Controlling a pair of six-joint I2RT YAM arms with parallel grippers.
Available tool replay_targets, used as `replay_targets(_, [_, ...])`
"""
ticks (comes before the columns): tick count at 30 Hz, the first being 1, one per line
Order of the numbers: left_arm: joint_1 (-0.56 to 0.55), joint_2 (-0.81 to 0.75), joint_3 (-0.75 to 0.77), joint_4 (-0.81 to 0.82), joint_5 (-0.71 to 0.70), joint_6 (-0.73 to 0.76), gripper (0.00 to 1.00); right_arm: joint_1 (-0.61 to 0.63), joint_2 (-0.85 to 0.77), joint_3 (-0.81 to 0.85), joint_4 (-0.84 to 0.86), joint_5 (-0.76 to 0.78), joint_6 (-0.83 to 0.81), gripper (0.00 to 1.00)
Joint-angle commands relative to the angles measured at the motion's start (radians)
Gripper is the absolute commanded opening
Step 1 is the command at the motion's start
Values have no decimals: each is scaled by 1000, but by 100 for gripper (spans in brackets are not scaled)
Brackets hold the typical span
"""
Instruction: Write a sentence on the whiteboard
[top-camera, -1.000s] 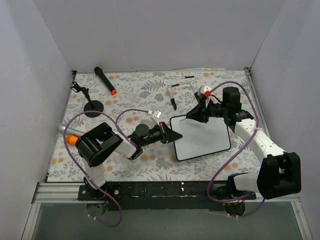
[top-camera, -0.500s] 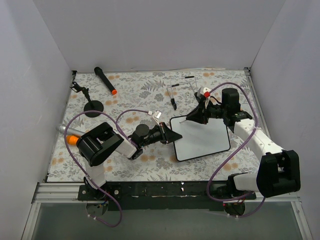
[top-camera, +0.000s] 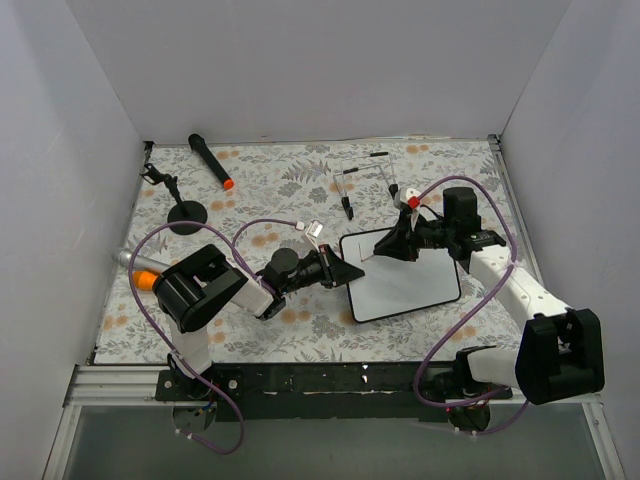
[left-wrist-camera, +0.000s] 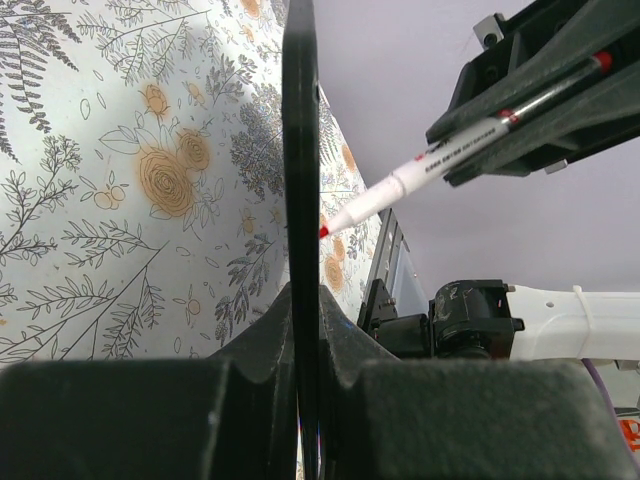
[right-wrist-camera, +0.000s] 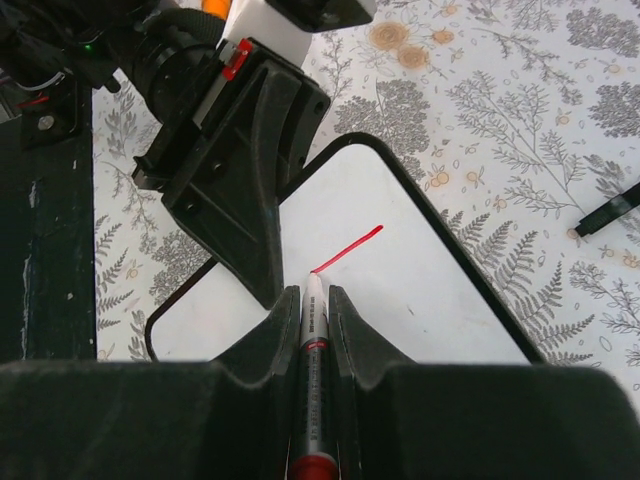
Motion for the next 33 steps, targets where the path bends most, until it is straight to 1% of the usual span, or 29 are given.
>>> replay_targets(1, [-2,-16,22,133,13,2,0,1,-27,-5,-38,-14,-34,1])
replay_targets(15, [-1,1,33,136,28,2,0,-3,39,111,36,46,21,1])
replay_targets(21, [-2,7,33,136,31,1,0,-8,64,131,56,57,38,1])
replay_targets(25, [-2,7,34,138,30,2,0,-11,64,116,56,57,35,1])
replay_targets(28, [-2,7,34,139,30,2,0,-11,56,108,34,54,19,1])
replay_targets(33, [-1,4,31,139,25,4,0,-14,36,90,-54,43,-45,1])
